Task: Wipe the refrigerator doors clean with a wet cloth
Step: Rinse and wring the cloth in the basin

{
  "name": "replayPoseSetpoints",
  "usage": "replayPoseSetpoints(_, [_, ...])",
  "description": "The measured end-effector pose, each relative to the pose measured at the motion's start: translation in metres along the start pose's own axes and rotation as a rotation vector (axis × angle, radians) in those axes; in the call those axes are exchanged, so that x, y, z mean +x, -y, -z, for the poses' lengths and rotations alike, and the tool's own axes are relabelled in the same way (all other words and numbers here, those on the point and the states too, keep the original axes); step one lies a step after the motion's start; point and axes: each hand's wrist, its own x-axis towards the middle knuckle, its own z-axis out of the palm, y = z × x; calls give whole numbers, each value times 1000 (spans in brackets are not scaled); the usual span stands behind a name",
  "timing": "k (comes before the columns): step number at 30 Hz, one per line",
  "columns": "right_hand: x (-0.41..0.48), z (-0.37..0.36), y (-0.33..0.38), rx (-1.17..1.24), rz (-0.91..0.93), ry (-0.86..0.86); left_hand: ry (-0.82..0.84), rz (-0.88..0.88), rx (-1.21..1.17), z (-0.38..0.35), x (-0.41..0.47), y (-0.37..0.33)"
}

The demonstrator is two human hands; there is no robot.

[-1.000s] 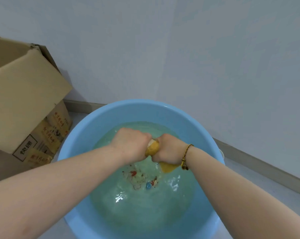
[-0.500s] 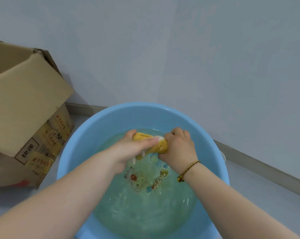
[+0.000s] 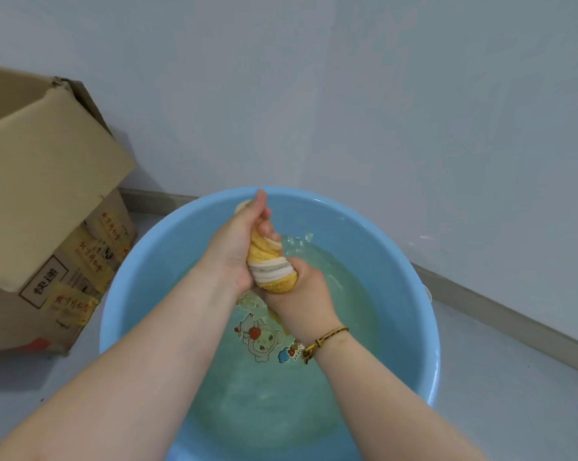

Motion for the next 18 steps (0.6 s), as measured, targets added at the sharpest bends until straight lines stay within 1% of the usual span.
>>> replayPoseSetpoints(3, [1, 7, 3, 132, -60, 206, 69, -7, 26, 1, -5, -1])
replayPoseSetpoints(8, [3, 21, 3, 126, -173, 501, 197, 41, 4, 10, -5, 2])
replayPoseSetpoints(11, [2, 23, 2, 196, -276, 667, 292, 73, 48, 14, -7, 3])
replayPoseSetpoints(13, [-1, 24, 1, 207, -312, 739, 356, 103, 90, 16, -10, 1])
replayPoseSetpoints(14, [-2, 26, 1, 151, -299, 728, 389, 111, 134, 19, -11, 1])
replayPoseSetpoints(15, [-2, 29, 0, 38, -256, 686, 428, 122, 176, 22, -12, 1])
replayPoseSetpoints(16, [-3, 33, 1, -128, -173, 614, 463, 138, 200, 27, -12, 2])
replayPoseSetpoints(18, [-1, 44, 3, -543, 87, 443, 494, 180, 231, 35, -11, 5])
